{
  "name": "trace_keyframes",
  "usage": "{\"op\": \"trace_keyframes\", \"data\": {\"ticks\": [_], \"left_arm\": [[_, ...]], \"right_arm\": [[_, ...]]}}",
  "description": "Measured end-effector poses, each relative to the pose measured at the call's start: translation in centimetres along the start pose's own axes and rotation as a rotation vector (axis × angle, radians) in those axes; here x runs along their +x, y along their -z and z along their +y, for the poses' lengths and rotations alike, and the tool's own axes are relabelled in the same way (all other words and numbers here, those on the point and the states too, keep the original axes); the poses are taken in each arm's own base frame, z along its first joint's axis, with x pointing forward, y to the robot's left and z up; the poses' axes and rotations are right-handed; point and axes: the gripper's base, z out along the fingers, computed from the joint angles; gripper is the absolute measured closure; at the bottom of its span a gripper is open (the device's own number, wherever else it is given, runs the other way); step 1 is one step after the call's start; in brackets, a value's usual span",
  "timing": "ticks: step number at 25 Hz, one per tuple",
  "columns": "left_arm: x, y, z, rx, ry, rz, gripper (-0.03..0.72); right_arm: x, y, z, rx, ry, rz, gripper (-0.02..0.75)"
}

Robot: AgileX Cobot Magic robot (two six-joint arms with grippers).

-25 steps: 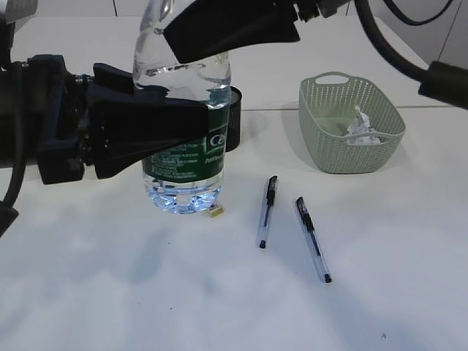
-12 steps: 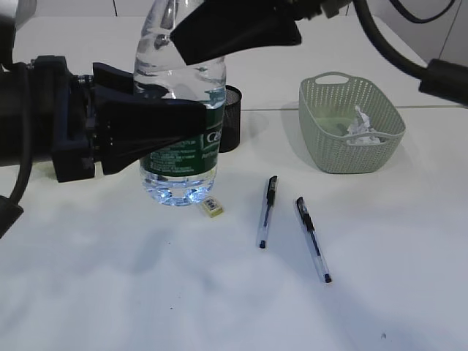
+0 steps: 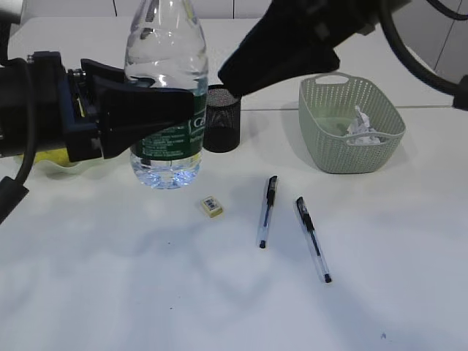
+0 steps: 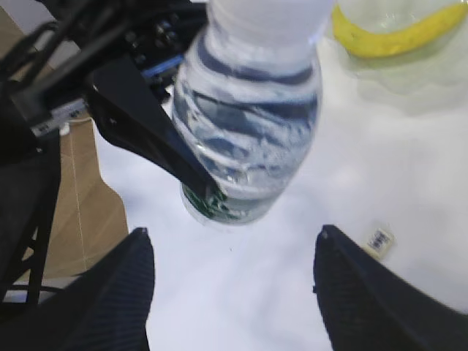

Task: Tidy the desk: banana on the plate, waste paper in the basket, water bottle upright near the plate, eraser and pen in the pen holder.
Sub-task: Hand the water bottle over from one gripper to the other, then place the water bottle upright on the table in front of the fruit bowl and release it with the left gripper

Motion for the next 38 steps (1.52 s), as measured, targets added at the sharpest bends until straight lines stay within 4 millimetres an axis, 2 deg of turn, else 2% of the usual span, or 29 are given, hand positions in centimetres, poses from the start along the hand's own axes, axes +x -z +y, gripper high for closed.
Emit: {"op": "trace_keyframes", "data": {"ticks": [6, 12, 16, 21, 35, 38], "left_arm": [[-0.2, 0.7, 1.0, -0.046, 0.002, -0.009, 0.309], [-0.4, 1.8, 2.4, -0.114, 0.005, -0.025, 0.309], [-0.7, 2.9, 3.7, -0.175, -0.009, -0.036, 0.310], [-0.9, 3.6, 4.5, -0.226, -0.122, -0.048, 0.310], [-1.6, 3.8, 4.9, -0.279, -0.109, -0.123, 0.311], [-1.7, 3.9, 5.1, -0.297, -0.168, -0.131, 0.312]], "right_arm": [[1.4, 0.2, -1.0, 0.126, -0.132, 0.152, 0.237], [3.3, 1.0, -2.5, 0.352, -0.343, 0.320, 0.237], [4.1, 1.6, -3.1, 0.452, -0.407, 0.398, 0.237], [4.2, 1.7, -3.2, 0.473, -0.429, 0.406, 0.237], [4.3, 1.7, -3.2, 0.476, -0.431, 0.409, 0.237], [4.3, 1.7, -3.2, 0.476, -0.433, 0.409, 0.237]]}}
